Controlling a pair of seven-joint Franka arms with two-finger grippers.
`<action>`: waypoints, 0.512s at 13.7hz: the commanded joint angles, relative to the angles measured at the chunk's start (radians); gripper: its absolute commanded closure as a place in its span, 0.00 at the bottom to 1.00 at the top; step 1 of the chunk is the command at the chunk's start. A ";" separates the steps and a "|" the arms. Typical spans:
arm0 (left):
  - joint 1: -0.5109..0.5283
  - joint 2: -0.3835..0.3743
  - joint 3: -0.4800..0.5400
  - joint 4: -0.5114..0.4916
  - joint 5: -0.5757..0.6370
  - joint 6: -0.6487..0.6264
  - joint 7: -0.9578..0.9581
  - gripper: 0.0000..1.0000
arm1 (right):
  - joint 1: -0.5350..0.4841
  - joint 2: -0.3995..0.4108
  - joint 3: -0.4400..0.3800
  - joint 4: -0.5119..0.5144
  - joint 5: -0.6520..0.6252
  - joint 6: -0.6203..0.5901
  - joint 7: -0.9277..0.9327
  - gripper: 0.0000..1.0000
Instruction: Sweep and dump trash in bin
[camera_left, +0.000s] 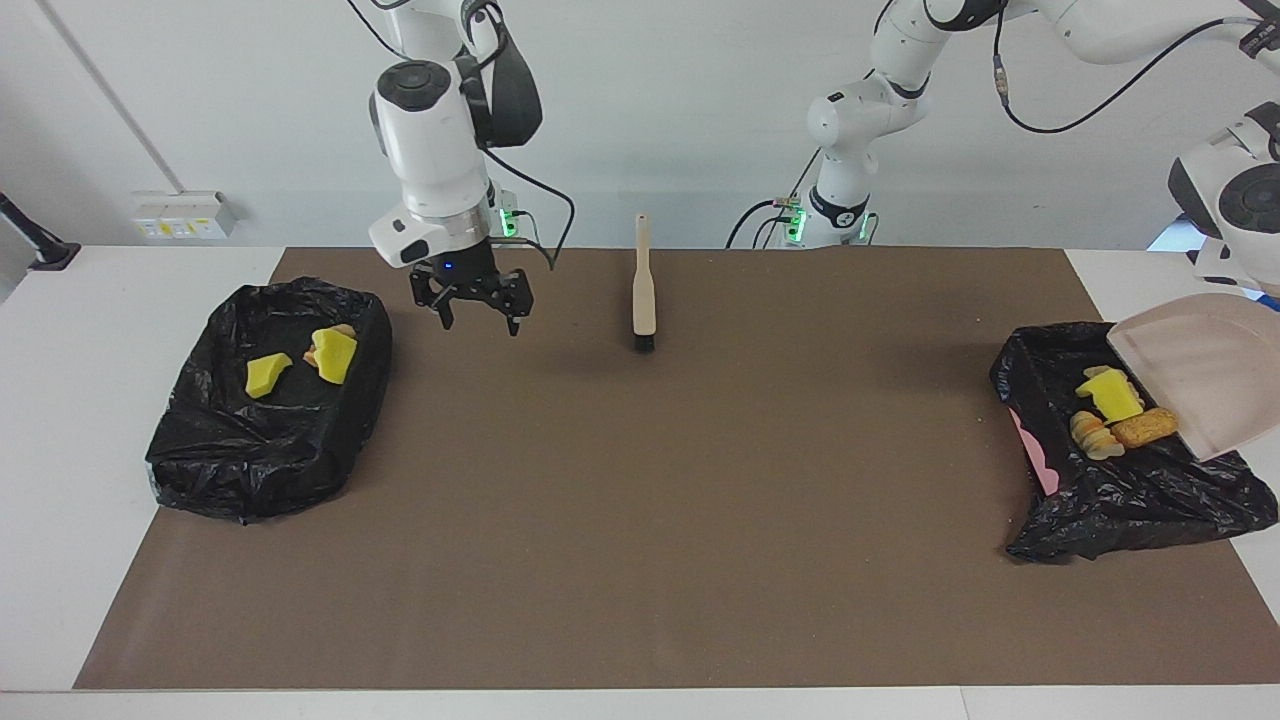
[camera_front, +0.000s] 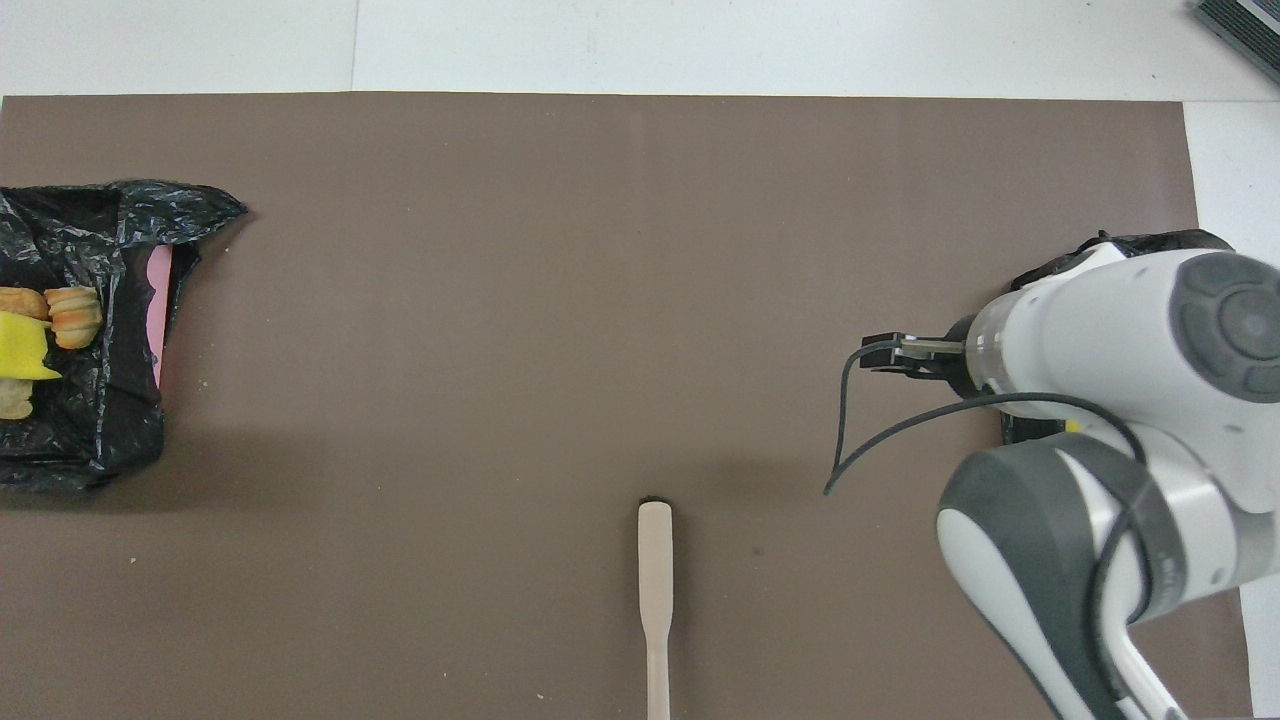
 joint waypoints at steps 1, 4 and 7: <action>-0.015 -0.094 0.002 -0.034 0.019 -0.055 -0.018 1.00 | -0.001 -0.001 -0.061 0.116 -0.015 -0.126 -0.076 0.00; -0.050 -0.116 0.000 -0.037 0.002 -0.104 -0.027 1.00 | -0.013 -0.004 -0.119 0.207 0.002 -0.237 -0.185 0.00; -0.070 -0.117 -0.003 -0.054 -0.175 -0.129 -0.078 1.00 | -0.013 -0.013 -0.151 0.323 -0.009 -0.347 -0.208 0.00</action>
